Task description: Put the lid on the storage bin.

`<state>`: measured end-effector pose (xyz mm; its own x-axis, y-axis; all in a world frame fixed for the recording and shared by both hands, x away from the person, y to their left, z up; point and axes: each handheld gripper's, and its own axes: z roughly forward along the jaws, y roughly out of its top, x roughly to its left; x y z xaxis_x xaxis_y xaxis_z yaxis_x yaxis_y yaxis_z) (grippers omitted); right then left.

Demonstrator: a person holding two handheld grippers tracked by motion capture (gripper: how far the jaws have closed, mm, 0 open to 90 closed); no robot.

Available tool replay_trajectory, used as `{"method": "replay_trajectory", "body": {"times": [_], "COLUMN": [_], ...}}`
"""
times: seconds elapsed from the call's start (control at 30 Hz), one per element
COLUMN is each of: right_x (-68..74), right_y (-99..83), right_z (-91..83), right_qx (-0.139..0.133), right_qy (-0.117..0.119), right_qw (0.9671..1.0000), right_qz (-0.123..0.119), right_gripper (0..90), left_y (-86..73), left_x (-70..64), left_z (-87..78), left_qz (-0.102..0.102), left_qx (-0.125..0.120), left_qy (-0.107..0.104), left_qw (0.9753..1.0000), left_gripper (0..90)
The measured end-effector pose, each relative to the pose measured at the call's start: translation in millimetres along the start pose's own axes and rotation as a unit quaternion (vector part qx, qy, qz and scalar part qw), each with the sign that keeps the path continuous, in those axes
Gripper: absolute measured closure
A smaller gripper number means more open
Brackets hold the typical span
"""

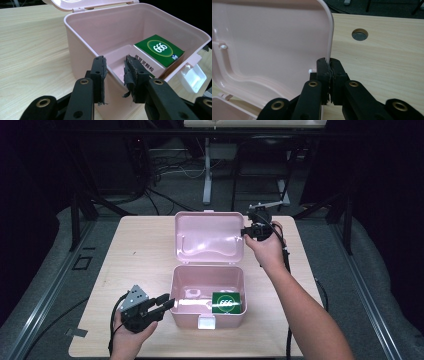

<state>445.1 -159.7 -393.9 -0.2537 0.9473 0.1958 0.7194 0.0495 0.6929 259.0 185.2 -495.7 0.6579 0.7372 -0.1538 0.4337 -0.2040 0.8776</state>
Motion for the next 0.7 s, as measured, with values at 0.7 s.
{"method": "replay_trajectory", "body": {"times": [0.7], "right_x": [6.5], "right_y": [-28.3], "right_z": [-35.2], "right_qx": [-0.075], "right_qy": [0.021], "right_qw": [0.9963], "right_qz": [-0.037], "right_gripper": [87.9], "left_y": [0.4], "left_x": [-0.2], "left_z": [0.0], "left_qz": [0.000], "left_qx": [0.002], "left_qy": [0.001], "left_qw": [1.0000], "left_gripper": [69.7]}}
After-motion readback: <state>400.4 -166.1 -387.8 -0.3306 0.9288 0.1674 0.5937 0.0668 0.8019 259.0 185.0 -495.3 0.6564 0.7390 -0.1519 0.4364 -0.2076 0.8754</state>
